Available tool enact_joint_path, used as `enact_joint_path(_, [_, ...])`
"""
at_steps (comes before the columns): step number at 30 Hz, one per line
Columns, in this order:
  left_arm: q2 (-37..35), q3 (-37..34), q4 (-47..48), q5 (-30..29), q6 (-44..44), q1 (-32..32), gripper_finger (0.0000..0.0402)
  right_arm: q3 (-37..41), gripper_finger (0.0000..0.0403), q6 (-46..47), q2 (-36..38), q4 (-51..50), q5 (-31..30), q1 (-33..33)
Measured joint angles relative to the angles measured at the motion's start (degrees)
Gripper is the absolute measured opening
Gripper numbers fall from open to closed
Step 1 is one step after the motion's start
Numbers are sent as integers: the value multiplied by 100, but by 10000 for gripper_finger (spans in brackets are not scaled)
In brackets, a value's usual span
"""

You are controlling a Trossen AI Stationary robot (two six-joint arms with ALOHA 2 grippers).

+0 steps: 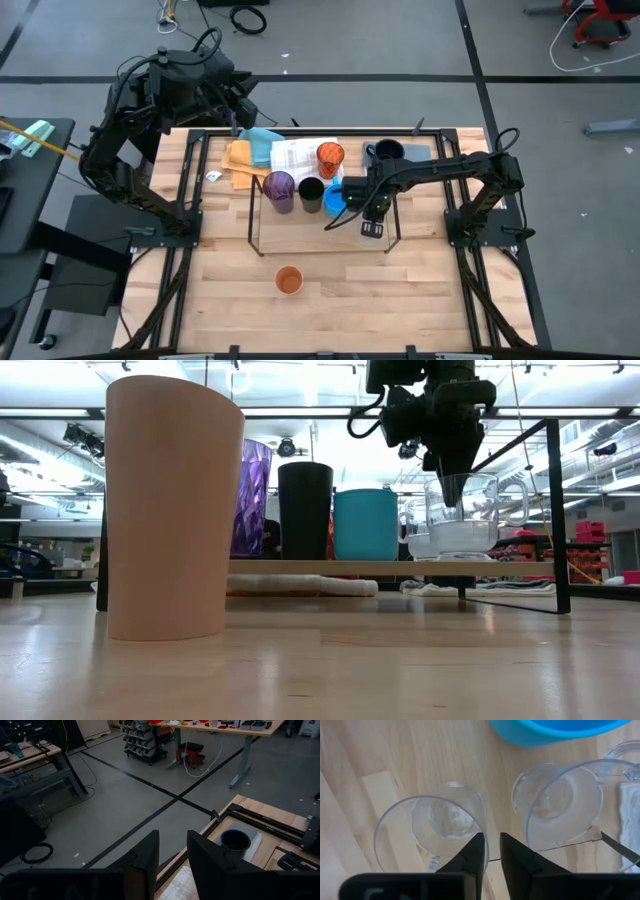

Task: Stack small to large cups/mugs on shelf
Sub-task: Put the transparent mug on the shelf, then put the dark blue mug on the shelf

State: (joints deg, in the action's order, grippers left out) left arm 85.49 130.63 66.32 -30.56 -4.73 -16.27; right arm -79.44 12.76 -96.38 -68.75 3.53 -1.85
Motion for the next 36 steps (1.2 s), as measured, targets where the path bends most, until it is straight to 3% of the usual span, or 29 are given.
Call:
enact_joint_path(11, [0,0,0,-1,-2,-2,107,-473,80,33,-4,-446,42,-33])
enact_joint_path(28, [0,0,3,-1,-7,-1,107,-2492,78,6,-3,-1530,-60,-405])
enact_joint_path(36, [0,0,3,1,-9,-2,107,-2502,78,-160,0,-1574,-148,-628])
